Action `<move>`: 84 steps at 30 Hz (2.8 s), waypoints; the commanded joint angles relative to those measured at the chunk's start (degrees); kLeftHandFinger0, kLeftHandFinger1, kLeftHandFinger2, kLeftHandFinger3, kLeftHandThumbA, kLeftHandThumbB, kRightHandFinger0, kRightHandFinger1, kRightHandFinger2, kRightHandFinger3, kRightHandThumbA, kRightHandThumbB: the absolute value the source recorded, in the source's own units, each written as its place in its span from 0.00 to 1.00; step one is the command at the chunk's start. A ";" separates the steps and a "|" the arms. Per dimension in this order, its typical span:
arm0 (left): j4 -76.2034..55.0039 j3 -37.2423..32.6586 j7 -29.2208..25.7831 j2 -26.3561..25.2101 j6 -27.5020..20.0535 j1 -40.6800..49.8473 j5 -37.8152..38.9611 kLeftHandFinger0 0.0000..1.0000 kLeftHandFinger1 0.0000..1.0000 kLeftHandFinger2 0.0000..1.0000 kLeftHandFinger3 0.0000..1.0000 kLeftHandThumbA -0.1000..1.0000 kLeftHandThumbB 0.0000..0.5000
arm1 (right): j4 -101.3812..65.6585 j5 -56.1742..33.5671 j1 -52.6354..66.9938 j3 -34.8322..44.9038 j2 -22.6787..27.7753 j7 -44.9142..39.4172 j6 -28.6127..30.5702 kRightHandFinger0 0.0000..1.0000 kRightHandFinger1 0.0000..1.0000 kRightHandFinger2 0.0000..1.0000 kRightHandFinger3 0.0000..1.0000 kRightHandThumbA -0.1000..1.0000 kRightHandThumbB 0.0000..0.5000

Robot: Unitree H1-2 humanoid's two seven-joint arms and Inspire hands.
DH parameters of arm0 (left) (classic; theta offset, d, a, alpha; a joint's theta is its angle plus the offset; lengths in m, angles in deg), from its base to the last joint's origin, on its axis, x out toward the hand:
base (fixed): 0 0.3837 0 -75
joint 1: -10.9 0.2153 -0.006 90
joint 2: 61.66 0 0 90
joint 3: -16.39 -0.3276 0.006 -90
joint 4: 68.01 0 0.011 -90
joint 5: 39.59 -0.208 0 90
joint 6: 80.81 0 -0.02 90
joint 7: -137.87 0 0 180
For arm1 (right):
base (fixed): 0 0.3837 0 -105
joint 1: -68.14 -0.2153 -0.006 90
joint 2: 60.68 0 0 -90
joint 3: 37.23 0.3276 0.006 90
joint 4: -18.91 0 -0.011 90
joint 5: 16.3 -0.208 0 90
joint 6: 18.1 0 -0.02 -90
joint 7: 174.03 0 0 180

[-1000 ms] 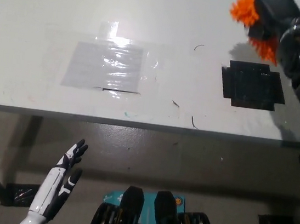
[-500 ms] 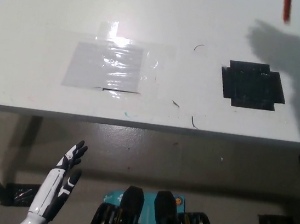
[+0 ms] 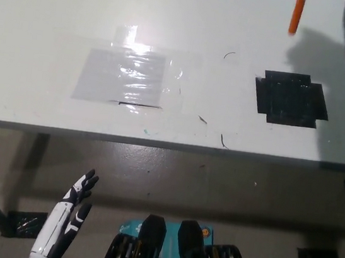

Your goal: The robot uses it right hand to pick up an extended orange duster kept in the middle of the desk and presses its handle against the desk to collapse it

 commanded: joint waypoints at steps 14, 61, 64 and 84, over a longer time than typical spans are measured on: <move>-0.69 0.86 -1.49 -0.06 -5.72 -0.16 1.07 1.00 1.00 1.00 1.00 1.00 0.03 | 8.68 -2.21 2.81 1.78 -0.74 27.91 20.64 0.00 0.05 0.55 0.70 0.00 0.15; -0.96 2.60 -1.21 1.07 -6.08 2.12 2.16 1.00 1.00 1.00 1.00 1.00 0.03 | 9.13 2.51 13.50 -21.53 4.82 19.79 20.64 0.00 0.32 0.76 0.77 0.00 0.23; -0.97 2.66 -1.17 1.11 -6.13 2.16 2.16 1.00 1.00 1.00 1.00 1.00 0.02 | 8.37 2.84 13.06 -22.80 5.43 19.98 20.64 0.00 0.32 0.76 0.77 0.00 0.22; -1.19 2.70 -1.05 0.72 -6.24 2.14 1.10 1.00 1.00 1.00 1.00 1.00 0.00 | 38.25 8.00 -0.69 -39.79 2.25 -6.27 10.22 0.93 1.00 1.00 1.00 0.47 0.58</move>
